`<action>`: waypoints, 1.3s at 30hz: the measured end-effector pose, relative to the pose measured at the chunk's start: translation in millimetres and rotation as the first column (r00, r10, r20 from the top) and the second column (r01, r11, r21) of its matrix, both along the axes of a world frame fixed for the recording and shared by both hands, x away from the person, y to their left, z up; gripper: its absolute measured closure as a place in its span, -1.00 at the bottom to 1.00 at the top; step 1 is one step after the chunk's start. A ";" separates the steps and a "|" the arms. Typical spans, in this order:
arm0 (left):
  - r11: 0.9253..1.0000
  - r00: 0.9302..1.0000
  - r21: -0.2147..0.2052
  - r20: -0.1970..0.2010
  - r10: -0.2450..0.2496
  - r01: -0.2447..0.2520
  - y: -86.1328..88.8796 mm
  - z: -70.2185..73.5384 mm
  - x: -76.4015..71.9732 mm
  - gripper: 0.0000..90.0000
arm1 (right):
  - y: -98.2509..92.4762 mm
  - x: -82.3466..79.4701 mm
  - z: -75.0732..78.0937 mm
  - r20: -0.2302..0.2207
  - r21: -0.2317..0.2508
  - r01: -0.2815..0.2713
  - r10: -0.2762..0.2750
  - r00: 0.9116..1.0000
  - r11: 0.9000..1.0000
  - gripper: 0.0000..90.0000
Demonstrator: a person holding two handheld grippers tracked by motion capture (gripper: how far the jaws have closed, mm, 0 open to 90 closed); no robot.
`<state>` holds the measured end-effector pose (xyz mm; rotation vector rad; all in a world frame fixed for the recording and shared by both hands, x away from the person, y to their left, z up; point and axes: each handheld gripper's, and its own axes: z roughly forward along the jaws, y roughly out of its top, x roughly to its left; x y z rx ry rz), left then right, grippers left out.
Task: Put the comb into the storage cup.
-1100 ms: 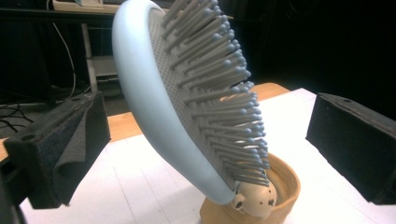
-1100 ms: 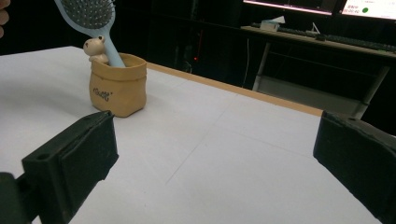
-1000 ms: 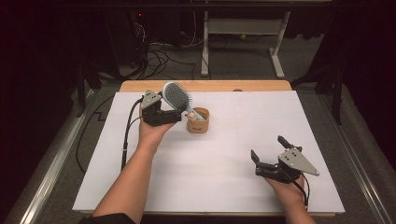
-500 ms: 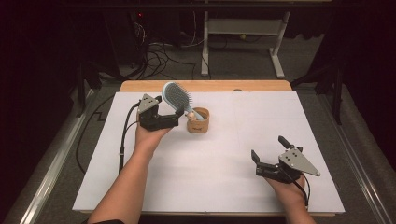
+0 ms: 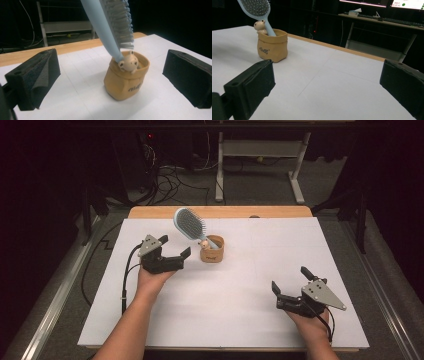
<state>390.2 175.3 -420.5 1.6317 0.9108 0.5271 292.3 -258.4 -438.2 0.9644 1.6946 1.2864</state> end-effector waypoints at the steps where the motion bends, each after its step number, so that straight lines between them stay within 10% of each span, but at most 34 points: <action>1: 1.000 1.000 0.000 0.001 -0.001 0.001 1.5 -1.6 -2.8 -0.96 | -0.5 -0.3 0.0 0.000 0.002 0.000 0.000 1.000 1.000 -0.99; 29: 1.000 0.998 0.013 0.052 0.021 -0.021 71.9 -18.9 -101.2 -0.96 | -26.2 -17.9 -2.4 -0.020 0.041 0.037 -0.036 0.999 0.998 -0.99; 39: 0.999 0.998 0.021 0.048 0.029 -0.030 83.8 -25.2 -112.1 -0.99 | -22.7 -21.0 -2.0 -0.003 0.038 0.031 -0.031 1.000 0.999 -0.99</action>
